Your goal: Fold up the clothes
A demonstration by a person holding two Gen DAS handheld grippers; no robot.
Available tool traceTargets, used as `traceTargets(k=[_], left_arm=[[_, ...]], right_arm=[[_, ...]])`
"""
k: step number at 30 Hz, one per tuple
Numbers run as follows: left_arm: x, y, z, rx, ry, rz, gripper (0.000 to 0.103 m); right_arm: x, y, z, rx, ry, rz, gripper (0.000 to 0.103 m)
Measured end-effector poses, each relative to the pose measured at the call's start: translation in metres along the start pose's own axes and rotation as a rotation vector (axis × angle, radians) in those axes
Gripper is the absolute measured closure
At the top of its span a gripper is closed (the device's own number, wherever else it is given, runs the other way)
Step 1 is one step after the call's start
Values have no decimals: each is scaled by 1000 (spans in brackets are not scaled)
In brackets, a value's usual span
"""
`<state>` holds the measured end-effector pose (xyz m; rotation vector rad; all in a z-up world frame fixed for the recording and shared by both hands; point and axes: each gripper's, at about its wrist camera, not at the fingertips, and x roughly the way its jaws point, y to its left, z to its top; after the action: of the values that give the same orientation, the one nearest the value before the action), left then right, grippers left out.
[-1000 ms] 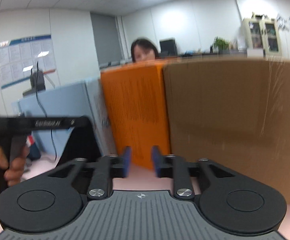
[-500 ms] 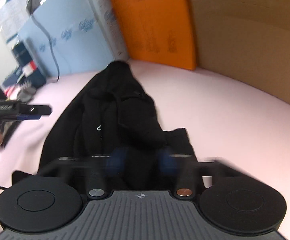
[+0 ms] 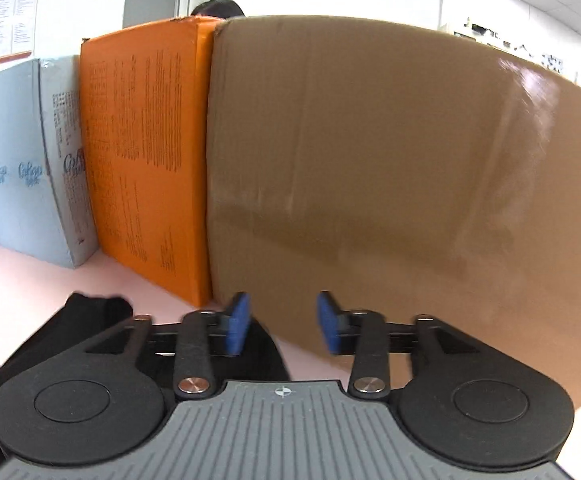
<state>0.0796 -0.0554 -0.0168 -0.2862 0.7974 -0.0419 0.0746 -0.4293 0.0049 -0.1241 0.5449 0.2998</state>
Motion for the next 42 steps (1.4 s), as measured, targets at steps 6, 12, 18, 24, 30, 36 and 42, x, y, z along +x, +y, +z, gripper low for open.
traceTargets(k=[6, 12, 18, 24, 30, 36, 42], left_arm=[[45, -16, 15, -80, 108, -87, 21], [56, -26, 20, -164, 150, -165, 80], [47, -24, 61, -116, 58, -104, 100], [19, -9, 99, -88, -40, -72, 61], [-19, 5, 40, 74, 40, -166, 19], [-35, 0, -47, 181, 268, -284, 19], [-39, -27, -73, 251, 198, -323, 38]], right_arm=[[-37, -17, -62, 141, 113, 139, 42], [-88, -24, -125, 296, 217, 119, 22], [-115, 1, -159, 377, 291, 151, 39], [-132, 24, -163, 396, 293, 215, 80], [-147, 27, -166, 426, 267, 149, 81], [-157, 17, -168, 494, 217, 107, 36], [-150, 15, -183, 551, 228, 95, 22]])
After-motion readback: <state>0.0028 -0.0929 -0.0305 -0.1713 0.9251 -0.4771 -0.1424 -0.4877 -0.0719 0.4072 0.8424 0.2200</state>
